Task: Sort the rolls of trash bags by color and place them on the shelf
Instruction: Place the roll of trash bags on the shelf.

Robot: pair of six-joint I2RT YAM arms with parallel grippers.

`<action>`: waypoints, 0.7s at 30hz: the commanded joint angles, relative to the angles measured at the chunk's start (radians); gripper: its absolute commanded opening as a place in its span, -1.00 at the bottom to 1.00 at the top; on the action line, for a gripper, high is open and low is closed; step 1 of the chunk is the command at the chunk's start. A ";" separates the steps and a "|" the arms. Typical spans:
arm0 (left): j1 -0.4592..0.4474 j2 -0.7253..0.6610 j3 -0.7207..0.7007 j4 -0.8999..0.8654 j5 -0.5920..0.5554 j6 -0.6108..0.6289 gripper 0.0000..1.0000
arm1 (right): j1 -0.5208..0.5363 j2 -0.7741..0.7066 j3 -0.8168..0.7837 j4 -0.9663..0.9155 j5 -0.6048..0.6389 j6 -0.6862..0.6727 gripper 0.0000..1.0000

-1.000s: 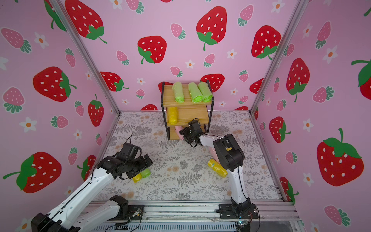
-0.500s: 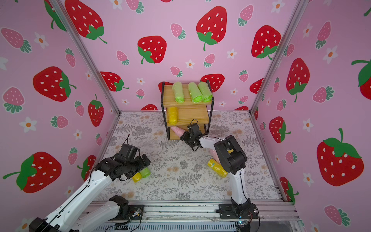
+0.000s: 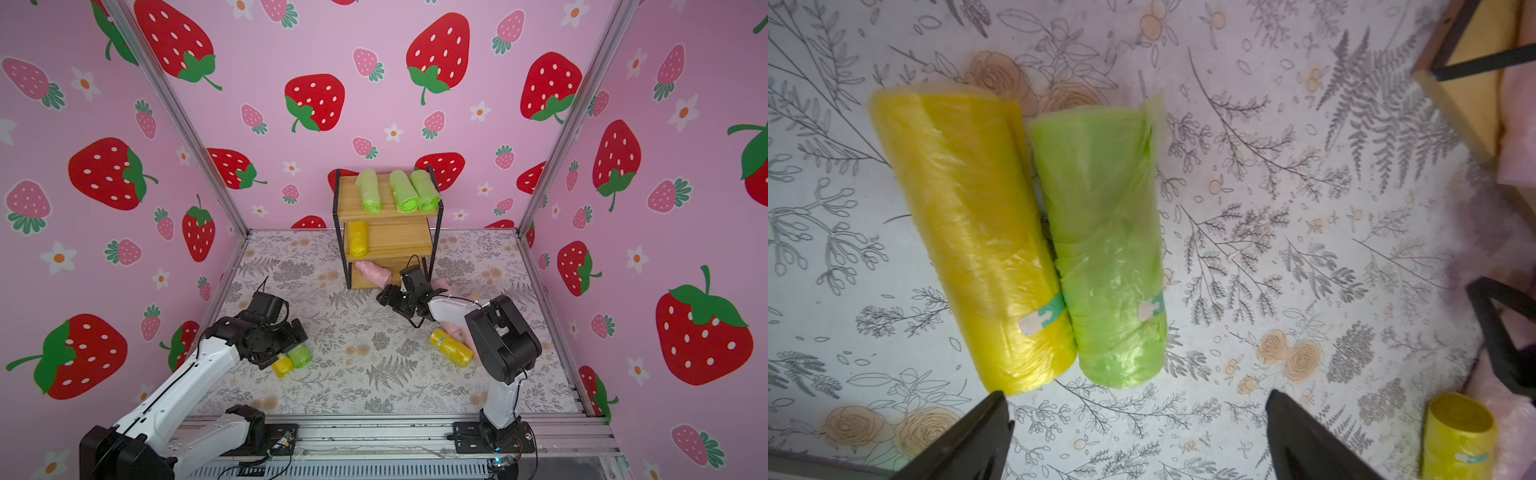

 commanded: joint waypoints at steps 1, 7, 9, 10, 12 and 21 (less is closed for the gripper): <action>0.036 0.052 0.071 -0.036 0.012 0.082 0.98 | 0.024 -0.111 -0.077 -0.035 -0.028 -0.068 0.49; 0.081 0.167 0.120 0.004 0.015 0.145 0.91 | 0.072 -0.309 -0.204 -0.110 0.025 -0.108 0.48; 0.088 0.216 0.142 0.003 0.012 0.159 0.87 | 0.085 -0.367 -0.238 -0.133 0.057 -0.107 0.48; 0.089 0.239 0.153 0.004 0.014 0.165 0.84 | 0.088 -0.393 -0.256 -0.136 0.066 -0.104 0.48; 0.089 0.279 0.169 0.011 0.022 0.173 0.78 | 0.088 -0.435 -0.283 -0.135 0.081 -0.098 0.48; 0.090 0.408 0.192 0.046 0.010 0.194 0.68 | 0.099 -0.470 -0.307 -0.139 0.080 -0.093 0.48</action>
